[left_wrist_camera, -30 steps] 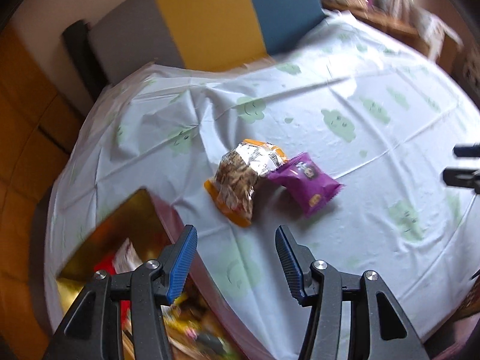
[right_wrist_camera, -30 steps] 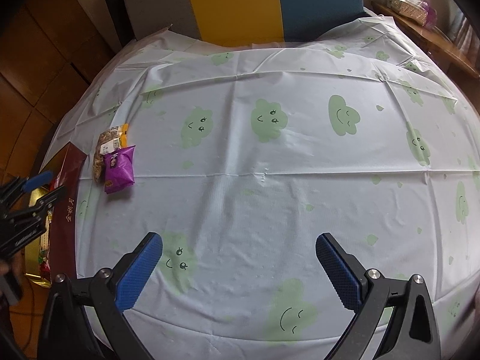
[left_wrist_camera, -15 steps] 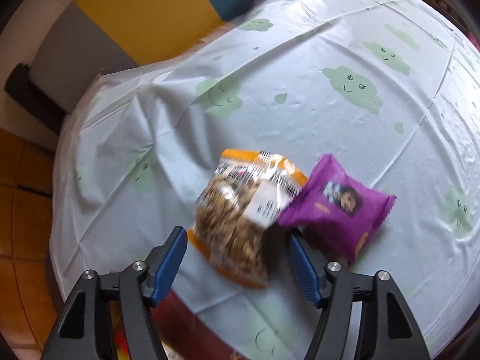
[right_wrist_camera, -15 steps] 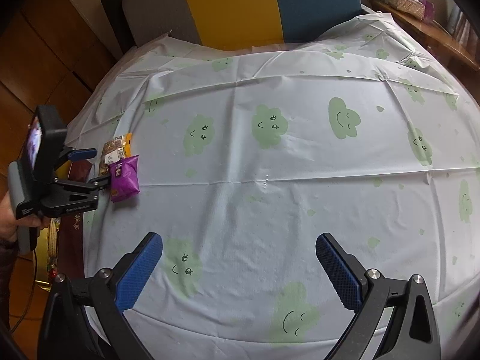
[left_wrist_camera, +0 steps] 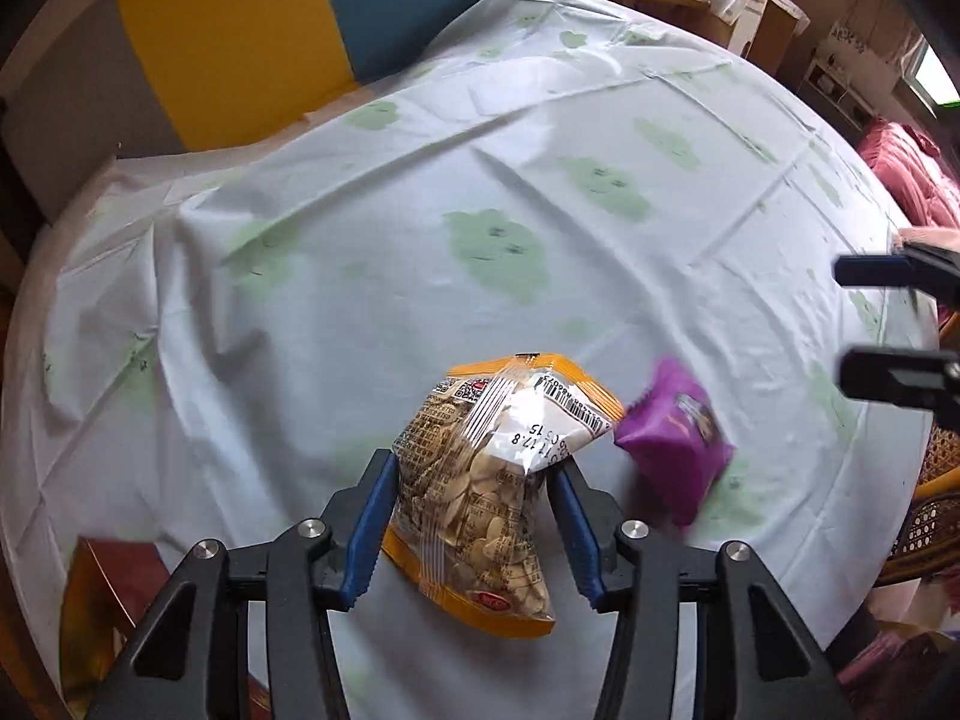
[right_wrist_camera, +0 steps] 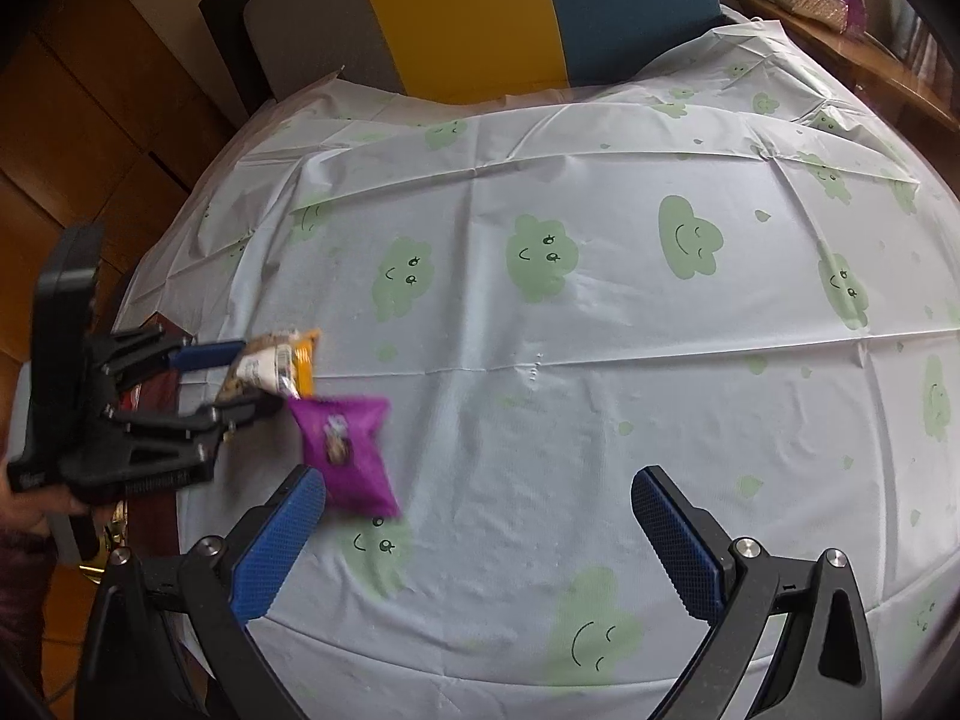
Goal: Organize snacks
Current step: 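Lift the nut bag with the left tool while the right tool approaches the purple pack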
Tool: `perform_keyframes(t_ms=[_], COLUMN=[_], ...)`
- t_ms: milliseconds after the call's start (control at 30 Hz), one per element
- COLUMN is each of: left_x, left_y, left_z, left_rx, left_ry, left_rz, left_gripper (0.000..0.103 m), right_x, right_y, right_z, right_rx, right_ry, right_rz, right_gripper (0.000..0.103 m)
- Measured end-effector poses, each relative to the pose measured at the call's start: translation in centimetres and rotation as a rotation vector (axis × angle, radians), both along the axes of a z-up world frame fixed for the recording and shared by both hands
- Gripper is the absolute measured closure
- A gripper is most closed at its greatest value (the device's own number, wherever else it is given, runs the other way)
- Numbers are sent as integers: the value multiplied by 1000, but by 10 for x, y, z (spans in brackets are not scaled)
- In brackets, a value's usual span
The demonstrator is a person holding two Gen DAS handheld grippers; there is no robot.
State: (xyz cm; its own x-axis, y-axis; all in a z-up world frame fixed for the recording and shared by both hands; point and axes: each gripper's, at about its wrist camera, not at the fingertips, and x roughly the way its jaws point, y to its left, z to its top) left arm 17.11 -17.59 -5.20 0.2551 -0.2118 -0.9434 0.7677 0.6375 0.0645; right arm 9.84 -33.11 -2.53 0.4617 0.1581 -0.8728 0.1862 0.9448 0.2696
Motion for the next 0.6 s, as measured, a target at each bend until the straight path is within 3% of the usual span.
perform_keyframes(t_ms=[133, 200, 433, 600], left_x=[-24, -42, -79, -104], left_y=[-2, -3, 18, 31], left_z=[-2, -2, 2, 1], left_rx=[-68, -71, -190, -215], left_ry=[55, 30, 55, 53], left_rz=[21, 28, 201, 239], left_gripper=[51, 51, 54, 54], right_x=[-1, -1, -1, -1], right_y=[-2, -2, -8, -3], right_z=[-1, -1, -4, -4], right_rx=[-2, -2, 32, 22], right_ry=[6, 8, 19, 10], right_rz=[-12, -13, -32, -10], right_gripper=[0, 0, 0, 0])
